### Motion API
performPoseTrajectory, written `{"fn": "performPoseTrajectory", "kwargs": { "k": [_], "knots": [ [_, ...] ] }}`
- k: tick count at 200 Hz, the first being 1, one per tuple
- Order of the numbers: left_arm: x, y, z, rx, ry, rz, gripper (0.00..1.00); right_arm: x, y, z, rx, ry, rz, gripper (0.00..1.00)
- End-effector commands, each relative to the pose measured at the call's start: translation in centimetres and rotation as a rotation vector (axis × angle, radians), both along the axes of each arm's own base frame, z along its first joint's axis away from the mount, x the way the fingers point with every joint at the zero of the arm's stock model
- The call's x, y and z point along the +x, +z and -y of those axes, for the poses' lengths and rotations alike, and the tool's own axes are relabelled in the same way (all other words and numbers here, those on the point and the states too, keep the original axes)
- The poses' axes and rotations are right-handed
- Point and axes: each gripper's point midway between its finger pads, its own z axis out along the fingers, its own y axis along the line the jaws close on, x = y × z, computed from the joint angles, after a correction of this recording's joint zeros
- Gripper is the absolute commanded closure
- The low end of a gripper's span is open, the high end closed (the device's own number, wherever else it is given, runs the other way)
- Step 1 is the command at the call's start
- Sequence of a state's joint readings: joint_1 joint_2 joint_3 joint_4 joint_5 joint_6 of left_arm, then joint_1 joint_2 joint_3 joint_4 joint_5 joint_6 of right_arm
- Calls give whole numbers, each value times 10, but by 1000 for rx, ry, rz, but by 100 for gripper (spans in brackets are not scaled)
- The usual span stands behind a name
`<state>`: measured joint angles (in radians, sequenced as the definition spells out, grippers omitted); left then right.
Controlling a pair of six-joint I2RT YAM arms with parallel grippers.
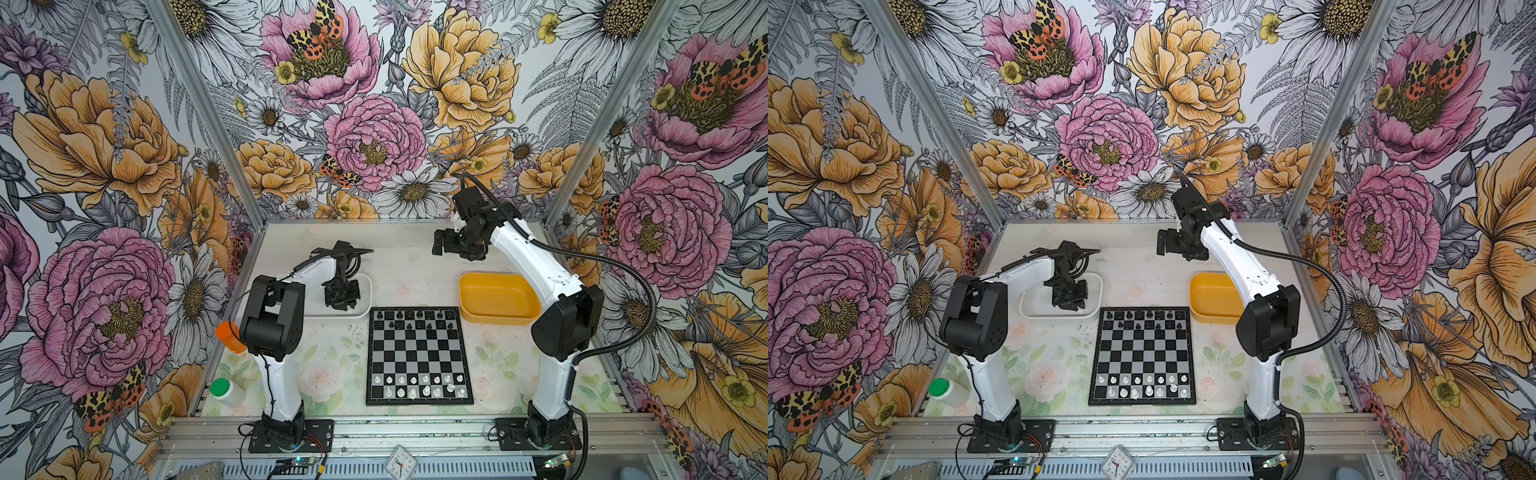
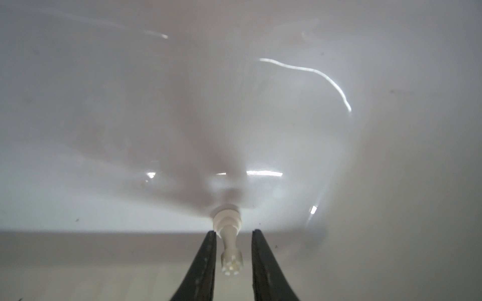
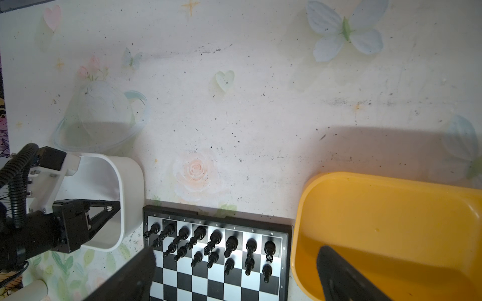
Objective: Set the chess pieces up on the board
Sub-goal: 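Lower the left gripper onto the last white piece in the white bin and grasp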
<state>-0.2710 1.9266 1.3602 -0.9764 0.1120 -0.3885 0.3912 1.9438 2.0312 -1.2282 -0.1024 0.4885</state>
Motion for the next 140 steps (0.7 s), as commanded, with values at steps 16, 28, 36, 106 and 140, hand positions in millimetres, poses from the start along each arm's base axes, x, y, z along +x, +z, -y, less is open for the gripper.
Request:
{"fn": "performPoseTrajectory", "kwargs": {
  "k": [16,28,36,106,140],
  "knots": [
    [-1,2,-6,35,-28,14,75,-2,18,3,27,-12,44,2],
    [0,3,-7,36,-28,17,76,-2,19,3,28,-14,47,2],
    [1,3,-7,35,-30,19,76,-3,18,3,26,-15,43,2],
    [4,3,-5,29,-48,18,76,-8,17,2,32,-29,41,2],
    [6,3,-4,29,-53,20,77,-10,16,3,33,-34,41,2]
  ]
}}
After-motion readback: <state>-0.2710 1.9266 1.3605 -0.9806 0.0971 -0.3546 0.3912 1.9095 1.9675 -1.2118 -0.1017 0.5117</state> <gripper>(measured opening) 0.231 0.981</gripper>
